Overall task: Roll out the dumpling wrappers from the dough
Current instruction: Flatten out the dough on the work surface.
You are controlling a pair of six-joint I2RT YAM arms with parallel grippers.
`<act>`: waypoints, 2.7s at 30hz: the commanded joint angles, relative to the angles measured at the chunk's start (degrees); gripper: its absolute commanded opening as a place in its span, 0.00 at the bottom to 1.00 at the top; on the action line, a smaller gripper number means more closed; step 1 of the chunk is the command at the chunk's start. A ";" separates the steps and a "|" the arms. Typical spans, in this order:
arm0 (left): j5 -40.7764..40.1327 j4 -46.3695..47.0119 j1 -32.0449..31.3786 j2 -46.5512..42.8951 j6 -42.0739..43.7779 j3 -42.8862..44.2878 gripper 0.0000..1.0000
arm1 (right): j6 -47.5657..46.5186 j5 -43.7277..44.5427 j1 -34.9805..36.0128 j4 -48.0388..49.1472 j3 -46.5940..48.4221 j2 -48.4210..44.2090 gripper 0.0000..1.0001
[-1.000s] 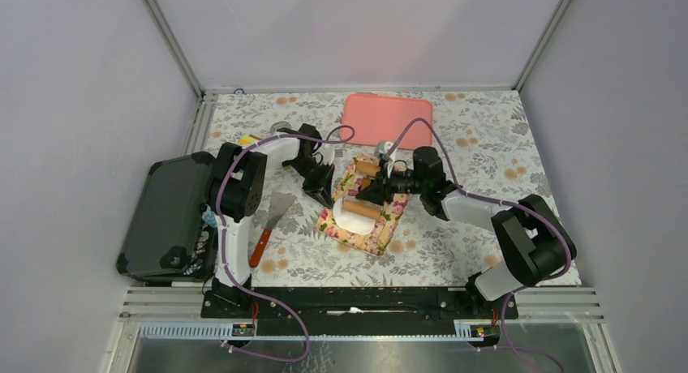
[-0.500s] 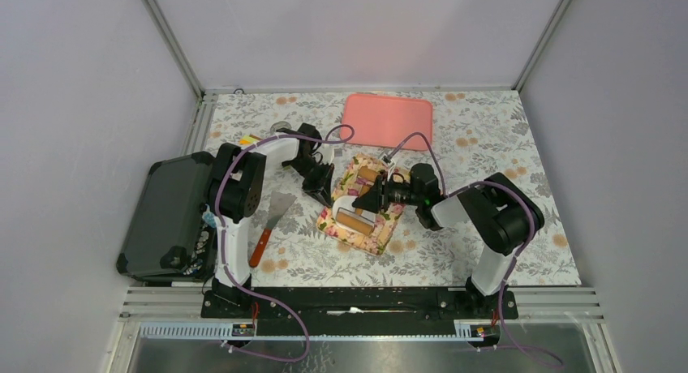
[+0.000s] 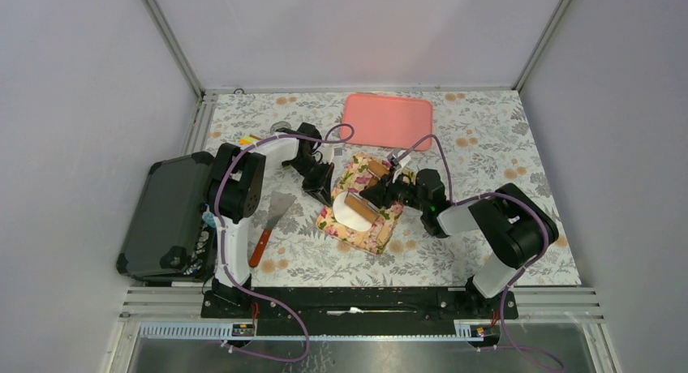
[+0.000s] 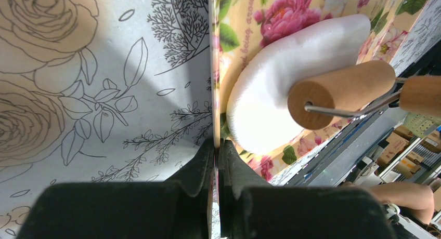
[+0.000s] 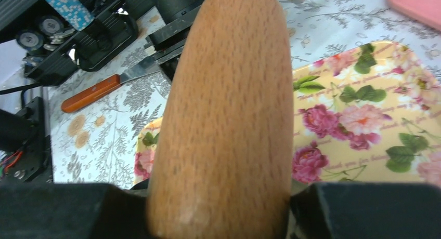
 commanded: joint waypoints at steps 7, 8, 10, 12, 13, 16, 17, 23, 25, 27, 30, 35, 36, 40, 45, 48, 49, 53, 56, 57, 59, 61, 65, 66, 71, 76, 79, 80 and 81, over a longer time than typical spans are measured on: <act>-8.38 5.68 1.37 0.95 3.03 -1.28 0.00 | -10.44 18.39 -1.53 -4.97 -2.59 0.84 0.00; -8.32 5.67 1.44 0.95 2.99 -1.19 0.00 | -10.66 19.06 -1.64 -5.00 -2.64 0.68 0.00; -8.24 5.64 1.46 0.95 3.03 -1.30 0.00 | -11.24 20.88 -1.78 -5.69 -2.45 0.02 0.00; -8.22 5.71 1.46 0.95 3.02 -1.28 0.00 | -12.11 22.90 -1.72 -6.41 -2.24 -0.57 0.00; -8.12 5.77 1.46 0.95 3.03 -1.27 0.00 | -12.36 24.23 -1.73 -6.87 -1.99 -0.93 0.00; -8.06 5.93 1.46 0.85 3.03 -1.42 0.00 | -12.65 24.56 -2.16 -5.91 -1.42 -3.20 0.00; -7.97 5.95 1.46 0.86 3.03 -1.38 0.00 | -13.01 22.81 -2.22 -5.13 -1.24 -4.60 0.00; -7.65 5.94 1.46 1.04 3.20 -1.29 0.00 | -12.14 3.07 -2.16 -1.04 2.57 -11.65 0.00; -7.57 5.95 1.46 1.04 3.31 -1.29 0.00 | -8.18 -5.49 -1.64 2.07 3.43 -11.64 0.00; -7.44 5.87 1.46 1.04 3.38 -1.35 0.00 | -8.20 -8.08 1.04 4.13 3.54 -11.31 0.00; -7.31 5.79 1.41 1.04 3.54 -1.35 0.00 | -11.25 -10.76 6.64 1.22 4.69 -8.77 0.00; -7.34 5.61 1.22 1.13 3.92 -1.32 0.00 | -14.52 -9.98 10.66 -1.35 5.95 -2.47 0.00; -7.31 5.60 1.20 1.13 3.96 -1.31 0.00 | -15.87 -9.37 10.70 -2.43 6.35 -1.50 0.00; -7.52 5.60 1.11 1.04 4.08 -1.46 0.00 | -21.43 0.62 10.66 -9.93 8.21 0.46 0.00; -7.42 5.55 1.03 0.96 4.12 -1.51 0.00 | -20.72 6.75 8.71 -13.55 7.41 -0.60 0.00; -7.39 5.60 1.02 0.88 4.13 -1.55 0.00 | -16.93 7.63 5.96 -13.10 6.78 -0.44 0.00; -7.39 5.60 1.02 0.87 4.21 -1.58 0.00 | -16.20 7.75 4.60 -12.79 6.53 -0.28 0.00; -7.37 5.60 1.06 0.72 4.25 -1.66 0.00 | -12.03 5.65 0.37 -10.82 6.02 0.38 0.00; -7.39 5.67 1.07 0.78 4.26 -1.62 0.00 | -8.02 1.42 -2.39 -8.52 6.00 1.07 0.00; -7.40 5.69 1.06 0.78 4.26 -1.65 0.00 | -7.10 -0.85 -2.94 -8.03 6.32 1.44 0.00; -7.52 5.68 1.07 0.78 4.18 -1.69 0.00 | -6.76 -5.20 -3.46 -8.01 8.04 2.30 0.00; -7.57 5.71 1.03 0.86 4.09 -1.61 0.00 | -6.14 -8.28 -3.52 -8.23 10.54 2.81 0.00; -7.58 5.72 1.07 0.87 4.08 -1.61 0.00 | -0.41 -14.48 -4.27 -4.96 14.75 2.75 0.00; -7.58 5.77 1.10 0.87 4.08 -1.58 0.00 | 3.31 -15.68 -4.85 -1.85 15.15 2.38 0.00; -7.63 5.76 1.11 0.87 3.99 -1.62 0.00 | 9.72 -9.78 -7.00 3.91 14.80 -1.24 0.00; -7.37 5.87 1.28 0.95 3.84 -1.38 0.00 | -2.72 2.59 -7.03 -6.80 15.35 0.99 0.00; -7.16 5.78 1.28 1.19 3.75 -1.21 0.00 | -4.88 5.58 -7.08 -5.69 13.72 4.99 0.00; -7.17 5.77 1.24 1.17 3.72 -1.20 0.00 | -4.49 6.33 -7.12 -3.86 12.79 6.14 0.00; -7.07 5.69 1.24 1.21 3.83 -1.16 0.00 | -3.97 6.78 -7.07 -2.43 11.73 7.24 0.00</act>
